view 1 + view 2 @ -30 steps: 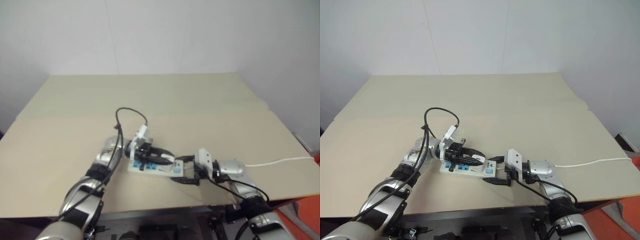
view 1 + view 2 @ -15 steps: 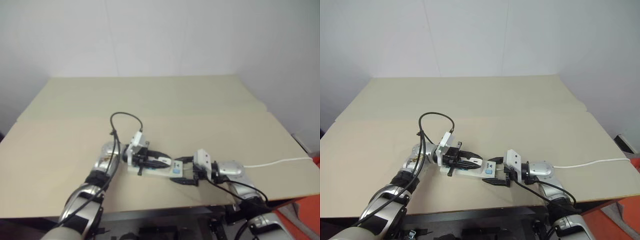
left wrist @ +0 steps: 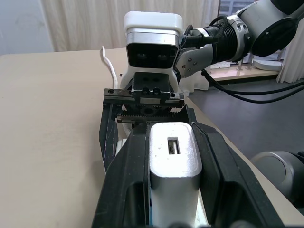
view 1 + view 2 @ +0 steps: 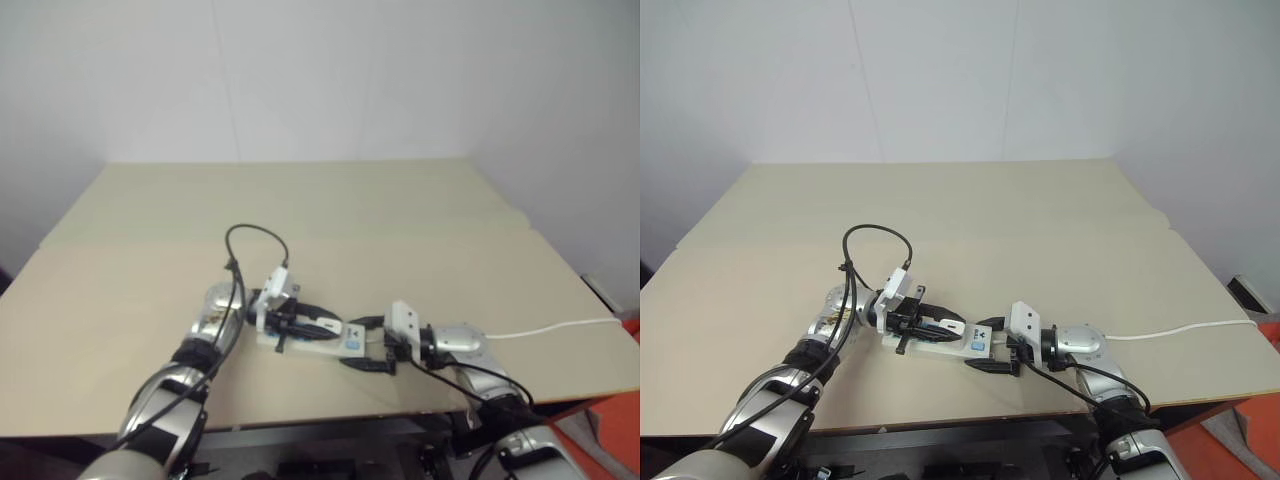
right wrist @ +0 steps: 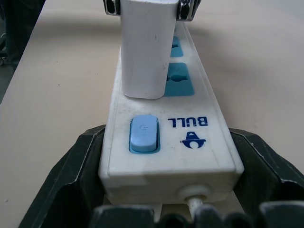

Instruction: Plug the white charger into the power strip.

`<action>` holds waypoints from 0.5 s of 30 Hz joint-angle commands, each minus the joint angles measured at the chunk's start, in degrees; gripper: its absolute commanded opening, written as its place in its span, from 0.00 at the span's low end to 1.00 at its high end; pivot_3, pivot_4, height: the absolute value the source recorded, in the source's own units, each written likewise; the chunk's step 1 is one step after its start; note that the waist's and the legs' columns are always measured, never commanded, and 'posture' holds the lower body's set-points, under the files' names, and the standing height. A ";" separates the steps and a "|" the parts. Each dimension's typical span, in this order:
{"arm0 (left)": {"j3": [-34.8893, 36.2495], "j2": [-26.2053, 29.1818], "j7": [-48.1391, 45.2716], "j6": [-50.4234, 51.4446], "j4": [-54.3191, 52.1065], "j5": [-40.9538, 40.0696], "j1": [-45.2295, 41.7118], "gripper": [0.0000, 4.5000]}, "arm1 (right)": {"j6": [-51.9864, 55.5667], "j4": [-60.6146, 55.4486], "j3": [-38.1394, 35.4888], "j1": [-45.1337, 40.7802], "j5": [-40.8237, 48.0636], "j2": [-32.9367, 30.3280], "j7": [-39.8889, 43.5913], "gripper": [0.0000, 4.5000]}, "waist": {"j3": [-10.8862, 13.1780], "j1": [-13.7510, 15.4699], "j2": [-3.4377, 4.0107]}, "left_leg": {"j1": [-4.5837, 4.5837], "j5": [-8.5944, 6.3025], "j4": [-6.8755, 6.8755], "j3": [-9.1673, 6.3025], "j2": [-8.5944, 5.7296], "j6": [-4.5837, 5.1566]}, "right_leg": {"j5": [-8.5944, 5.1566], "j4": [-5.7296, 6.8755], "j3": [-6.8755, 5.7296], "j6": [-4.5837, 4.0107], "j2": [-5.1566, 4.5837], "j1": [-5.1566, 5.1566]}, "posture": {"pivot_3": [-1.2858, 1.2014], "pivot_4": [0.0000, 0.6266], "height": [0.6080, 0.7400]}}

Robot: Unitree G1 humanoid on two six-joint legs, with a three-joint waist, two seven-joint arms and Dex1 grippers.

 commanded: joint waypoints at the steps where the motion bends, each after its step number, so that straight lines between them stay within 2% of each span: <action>1: -0.74 2.72 -0.10 2.23 5.60 5.85 0.80 0.23 | -1.45 -0.04 1.80 0.87 -1.48 -0.28 1.26 0.76 | -0.01 0.02 0.00 | 0.00 0.00 0.00 0.00 0.00 0.00 | 0.00 0.00 0.00 0.00 0.00 0.00 | 0.52 0.24 1.00; 4: -2.43 3.73 -0.22 7.39 5.54 4.06 0.04 0.23 | -1.54 0.03 1.87 0.82 -1.52 -0.24 1.22 0.76 | -0.06 0.03 -0.01 | 0.01 0.00 0.01 0.00 0.00 0.00 | 0.00 0.02 0.00 0.00 0.00 0.01 | 0.52 0.24 1.00; 7: -0.97 3.48 -0.22 10.48 4.83 1.50 0.04 0.44 | -1.66 0.32 1.90 0.58 -1.58 -0.10 1.02 0.76 | -0.08 -0.36 0.03 | 0.01 -0.01 0.00 0.00 0.00 0.00 | -0.01 0.02 0.01 0.01 0.01 0.00 | 0.52 0.24 1.00; 13: 0.52 3.40 -0.22 9.68 3.03 0.53 0.98 0.89 | -1.96 0.69 2.03 0.33 -1.61 0.02 0.93 0.76 | -0.07 -0.11 0.03 | -0.03 -0.07 -0.04 0.00 0.01 -0.06 | -0.09 0.00 0.04 0.02 0.02 -0.06 | 0.52 0.24 1.00; 15: 0.19 3.99 -0.22 9.96 1.99 -0.41 1.19 0.99 | -1.98 0.86 2.01 0.20 -1.60 0.00 1.01 0.76 | -0.07 -0.11 0.03 | -0.02 -0.08 -0.05 0.01 0.01 -0.06 | -0.09 0.01 0.05 0.02 0.03 -0.06 | 0.52 0.24 1.00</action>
